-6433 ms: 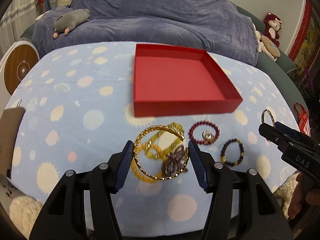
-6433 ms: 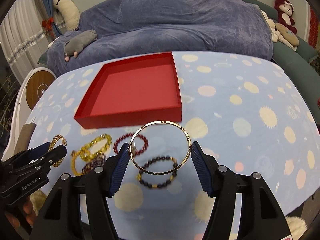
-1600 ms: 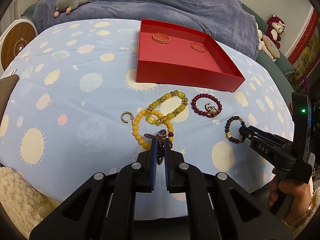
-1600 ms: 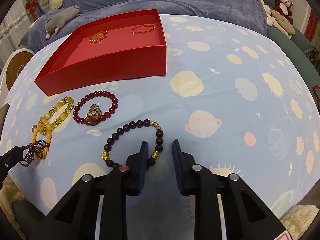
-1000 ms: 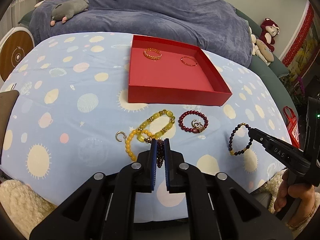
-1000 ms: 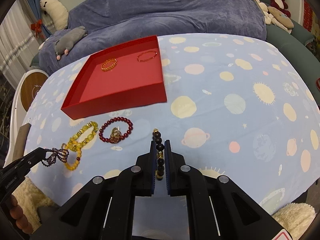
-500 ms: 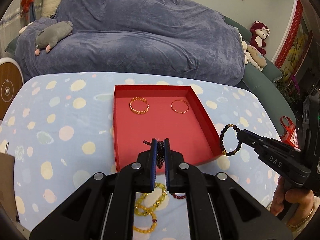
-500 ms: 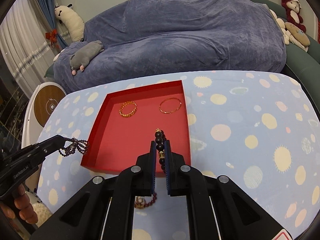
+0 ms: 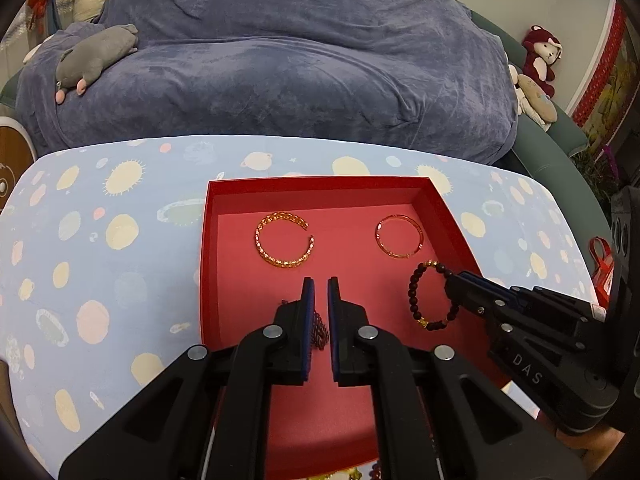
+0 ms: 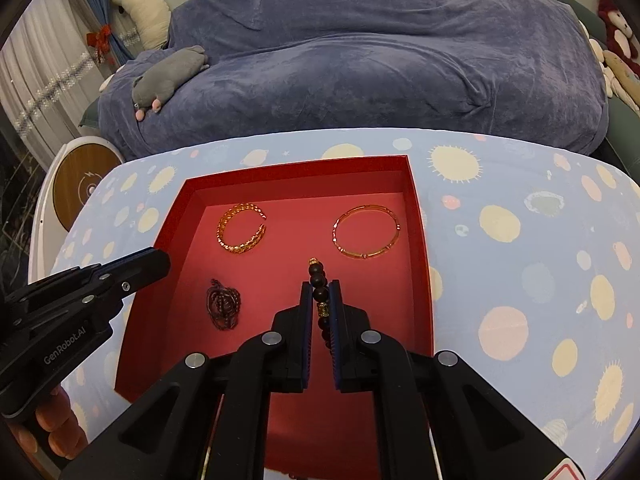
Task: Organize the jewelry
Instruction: 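Lower both bracelets into the red box and open both tools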
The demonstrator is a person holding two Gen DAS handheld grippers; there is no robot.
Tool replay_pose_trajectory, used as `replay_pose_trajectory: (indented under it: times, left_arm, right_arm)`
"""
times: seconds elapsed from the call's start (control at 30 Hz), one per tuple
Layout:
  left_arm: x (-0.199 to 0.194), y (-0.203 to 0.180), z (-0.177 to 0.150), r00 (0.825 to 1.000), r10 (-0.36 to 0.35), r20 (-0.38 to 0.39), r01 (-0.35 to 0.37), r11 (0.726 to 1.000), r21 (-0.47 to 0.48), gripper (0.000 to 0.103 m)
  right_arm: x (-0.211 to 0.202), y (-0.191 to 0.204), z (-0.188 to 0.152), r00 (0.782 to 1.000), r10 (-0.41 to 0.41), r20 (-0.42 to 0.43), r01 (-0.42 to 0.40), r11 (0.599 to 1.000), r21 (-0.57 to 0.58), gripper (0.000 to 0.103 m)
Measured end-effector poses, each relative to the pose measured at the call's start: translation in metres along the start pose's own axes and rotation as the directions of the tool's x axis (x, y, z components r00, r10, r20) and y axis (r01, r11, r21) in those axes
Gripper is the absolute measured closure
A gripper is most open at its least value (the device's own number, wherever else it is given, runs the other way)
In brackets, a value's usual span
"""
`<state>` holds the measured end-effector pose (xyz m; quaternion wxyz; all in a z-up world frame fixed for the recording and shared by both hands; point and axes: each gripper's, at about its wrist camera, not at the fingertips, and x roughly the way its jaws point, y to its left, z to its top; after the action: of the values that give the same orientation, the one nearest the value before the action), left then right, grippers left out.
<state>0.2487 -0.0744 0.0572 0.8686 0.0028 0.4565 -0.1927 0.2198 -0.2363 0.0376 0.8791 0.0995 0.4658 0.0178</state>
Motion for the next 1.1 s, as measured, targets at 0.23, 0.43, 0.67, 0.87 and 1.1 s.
replay_pose_trajectory:
  times: [0.23, 0.43, 0.67, 0.87, 1.1]
  left_arm:
    - [0.013, 0.008, 0.019, 1.0, 0.014, 0.024, -0.013, 1.0, -0.027, 0.094]
    - [-0.014, 0.017, 0.019, 0.994, 0.066, 0.085, -0.064, 0.997, -0.037, 0.062]
    - [-0.053, 0.028, -0.012, 0.988, 0.116, 0.099, -0.114, 0.993, -0.032, 0.061]
    - [-0.077, 0.037, -0.064, 0.988, 0.144, 0.057, -0.142, 0.989, -0.037, 0.061]
    - [-0.082, 0.043, -0.139, 0.989, 0.138, -0.048, -0.141, 0.987, -0.072, 0.06]
  right_arm:
    - [0.01, -0.009, 0.017, 0.996, -0.088, 0.033, 0.088, 0.996, -0.001, 0.084]
    - [-0.024, -0.015, 0.02, 0.988, -0.106, 0.111, 0.105, 0.994, 0.012, 0.061]
    - [-0.067, -0.009, -0.017, 0.983, -0.125, 0.137, 0.126, 0.992, 0.0, 0.054]
    - [-0.088, -0.006, -0.072, 0.987, -0.131, 0.092, 0.13, 0.991, 0.014, 0.053]
    - [-0.099, -0.005, -0.143, 0.99, -0.141, 0.012, 0.141, 0.989, 0.045, 0.053]
